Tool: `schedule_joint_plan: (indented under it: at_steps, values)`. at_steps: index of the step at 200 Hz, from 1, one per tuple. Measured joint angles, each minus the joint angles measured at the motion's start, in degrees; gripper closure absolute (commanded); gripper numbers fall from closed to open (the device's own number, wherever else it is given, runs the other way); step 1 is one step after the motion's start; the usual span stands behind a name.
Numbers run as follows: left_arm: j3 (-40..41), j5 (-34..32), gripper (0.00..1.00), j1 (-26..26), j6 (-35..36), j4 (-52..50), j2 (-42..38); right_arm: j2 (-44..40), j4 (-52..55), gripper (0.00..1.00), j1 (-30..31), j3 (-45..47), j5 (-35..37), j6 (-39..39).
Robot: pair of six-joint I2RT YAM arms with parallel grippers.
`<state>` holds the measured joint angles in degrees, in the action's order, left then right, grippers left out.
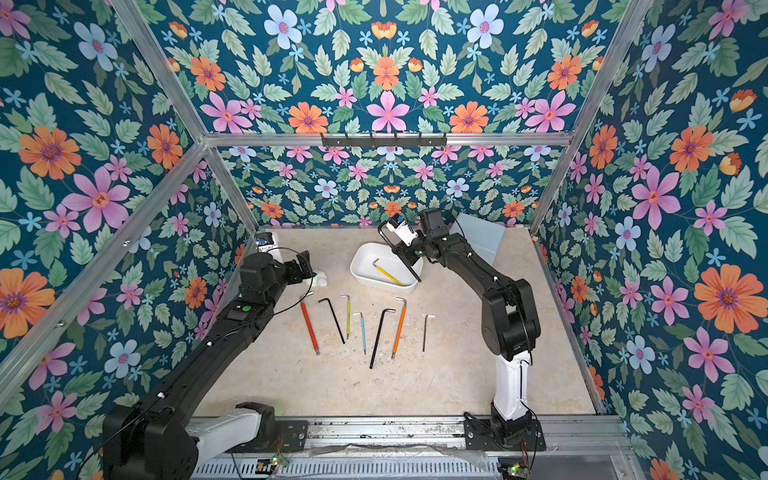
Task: Put the hex key on the desktop into the storage box
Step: Place the Allen key in the storage box.
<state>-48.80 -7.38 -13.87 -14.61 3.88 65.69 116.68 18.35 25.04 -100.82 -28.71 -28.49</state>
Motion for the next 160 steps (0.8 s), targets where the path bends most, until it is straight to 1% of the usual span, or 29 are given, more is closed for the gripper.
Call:
schedule_joint_plan:
  at_steps: [40, 85, 119, 160]
  values:
    - [0.0, -0.13, 0.0, 0.0, 0.0, -0.02, 0.5, 8.63, 3.96, 1.0, 1.84, -10.64, -0.07, -1.6]
    - [0.0, -0.26, 0.01, 0.0, 0.2, 0.07, 1.14, 18.84, 12.46, 1.0, 2.67, -23.26, 1.9, -2.29]
    - [0.02, -0.44, 0.01, 0.0, 0.37, 0.2, 1.55, 22.08, 17.07, 1.0, 3.78, -25.33, 3.72, -2.91]
    - [0.02, -0.35, 0.01, 0.0, 0.68, 0.42, 2.21, 24.09, 18.8, 1.0, 4.22, -25.57, 4.87, -3.02]
